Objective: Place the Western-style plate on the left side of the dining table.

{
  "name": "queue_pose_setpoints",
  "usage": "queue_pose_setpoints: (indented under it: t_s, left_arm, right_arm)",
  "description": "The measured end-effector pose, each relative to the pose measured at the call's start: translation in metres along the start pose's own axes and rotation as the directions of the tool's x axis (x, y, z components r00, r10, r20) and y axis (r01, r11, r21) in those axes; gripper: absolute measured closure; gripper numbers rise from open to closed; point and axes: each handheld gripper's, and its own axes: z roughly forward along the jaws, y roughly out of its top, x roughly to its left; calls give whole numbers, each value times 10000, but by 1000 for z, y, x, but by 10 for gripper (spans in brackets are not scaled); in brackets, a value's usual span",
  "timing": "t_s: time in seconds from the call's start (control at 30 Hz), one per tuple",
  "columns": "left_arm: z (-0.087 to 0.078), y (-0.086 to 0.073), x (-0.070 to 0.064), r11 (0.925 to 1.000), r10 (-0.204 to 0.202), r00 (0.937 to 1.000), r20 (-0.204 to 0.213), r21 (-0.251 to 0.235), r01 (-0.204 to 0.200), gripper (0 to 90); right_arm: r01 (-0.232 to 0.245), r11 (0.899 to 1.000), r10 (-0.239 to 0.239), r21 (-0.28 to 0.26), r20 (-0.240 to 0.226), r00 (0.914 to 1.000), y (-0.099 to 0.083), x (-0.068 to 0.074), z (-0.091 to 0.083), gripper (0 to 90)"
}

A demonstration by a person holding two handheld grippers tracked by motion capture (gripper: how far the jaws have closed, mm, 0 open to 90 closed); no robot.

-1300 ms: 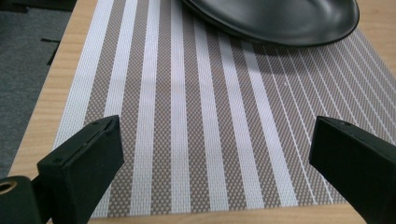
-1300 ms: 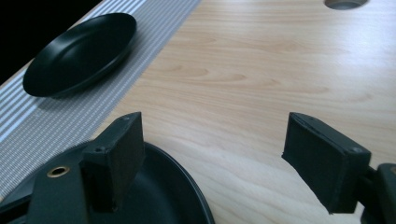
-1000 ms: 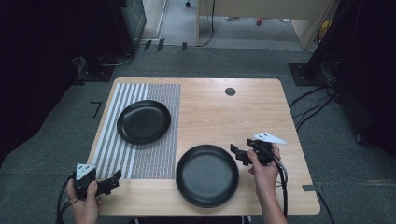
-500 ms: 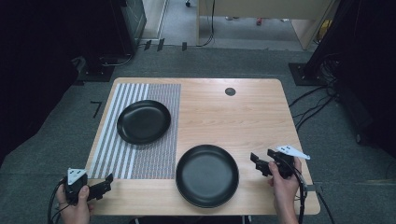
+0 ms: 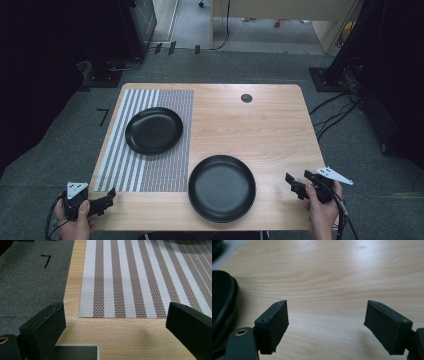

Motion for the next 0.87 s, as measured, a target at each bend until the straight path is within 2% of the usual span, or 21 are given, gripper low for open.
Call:
queue_pose_setpoints:
  t_s: [0.17, 0.4, 0.47, 0.5, 0.57, 0.7, 0.87]
  left_arm:
    - [3, -1, -1, 9999, 56, 10000, 19, 97, -56, 25]
    - [6, -1, -2, 9996, 176, 9998, 40, 201, -177, 25]
    - [6, -1, -2, 9996, 189, 9998, 61, 208, -190, 25]
    - [6, -1, -3, 9996, 195, 9998, 82, 225, -197, 25]
    - [6, -1, -2, 9995, 189, 9998, 110, 256, -191, 25]
    - [7, -1, -1, 9996, 142, 9998, 146, 254, -146, 25]
    - [5, 0, -2, 9998, 100, 9998, 185, 144, -103, 25]
  right_arm:
    - [-159, 9998, 156, 102, 287, 9995, -9, -15, -9, 186]
    - [-152, 9995, 120, 294, 1073, 9942, -17, -33, -20, 183]
    - [-288, 9992, 258, 273, 1047, 9942, -19, -36, -23, 183]
    - [-460, 9986, 434, 258, 938, 9946, -20, -36, -25, 182]
    - [-510, 9986, 496, 173, 706, 9963, -21, -35, -28, 178]
    - [-438, 9989, 423, 187, 759, 9962, -22, -35, -28, 178]
    - [-653, 9978, 640, 127, 846, 9944, -22, -34, -27, 181]
